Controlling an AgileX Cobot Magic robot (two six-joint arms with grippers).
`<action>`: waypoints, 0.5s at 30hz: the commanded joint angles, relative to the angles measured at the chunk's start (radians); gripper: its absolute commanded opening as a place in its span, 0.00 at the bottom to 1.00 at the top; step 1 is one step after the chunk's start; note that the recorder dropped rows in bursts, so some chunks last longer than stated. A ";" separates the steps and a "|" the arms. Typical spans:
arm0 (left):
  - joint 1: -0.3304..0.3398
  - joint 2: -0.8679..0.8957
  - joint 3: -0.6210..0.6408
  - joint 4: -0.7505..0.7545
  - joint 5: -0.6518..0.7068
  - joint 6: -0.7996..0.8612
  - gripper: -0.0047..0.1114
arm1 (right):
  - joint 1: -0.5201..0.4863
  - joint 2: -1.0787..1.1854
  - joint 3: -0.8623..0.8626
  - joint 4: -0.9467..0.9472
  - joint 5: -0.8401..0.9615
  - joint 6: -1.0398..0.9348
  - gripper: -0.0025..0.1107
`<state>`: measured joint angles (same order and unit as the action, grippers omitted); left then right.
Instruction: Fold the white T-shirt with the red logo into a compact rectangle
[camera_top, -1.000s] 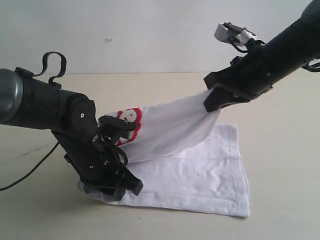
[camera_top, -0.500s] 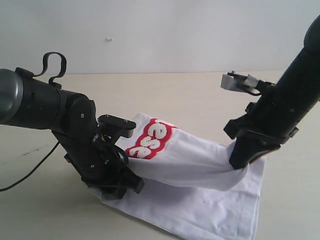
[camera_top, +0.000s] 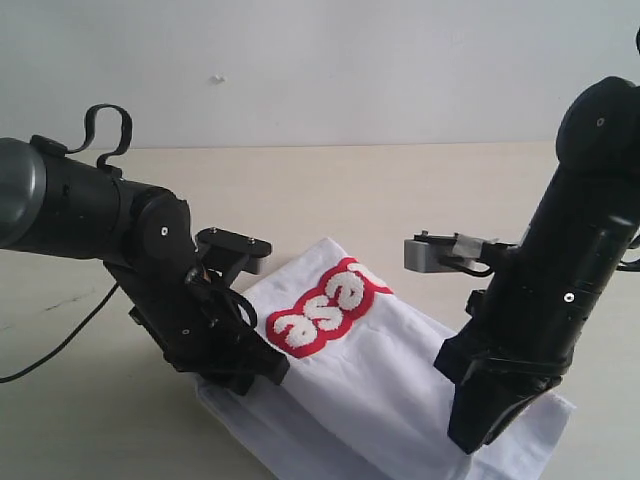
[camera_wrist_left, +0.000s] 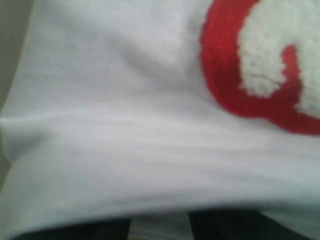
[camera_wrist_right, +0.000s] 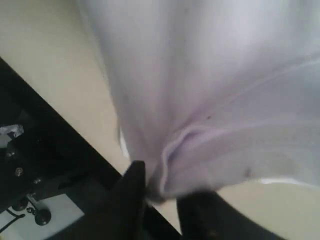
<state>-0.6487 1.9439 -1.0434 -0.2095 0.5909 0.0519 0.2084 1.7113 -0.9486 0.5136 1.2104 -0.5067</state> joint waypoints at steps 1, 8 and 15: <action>-0.001 -0.023 0.009 0.004 0.011 -0.009 0.35 | 0.013 -0.042 0.007 0.021 0.011 -0.023 0.49; -0.001 -0.071 0.009 0.014 0.094 -0.001 0.35 | 0.013 -0.103 0.005 -0.037 0.011 -0.023 0.48; -0.001 -0.206 -0.010 0.008 0.180 0.020 0.35 | 0.013 -0.121 -0.016 -0.011 0.011 -0.023 0.27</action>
<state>-0.6487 1.7916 -1.0433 -0.2035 0.7590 0.0669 0.2200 1.6012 -0.9557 0.4825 1.2228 -0.5192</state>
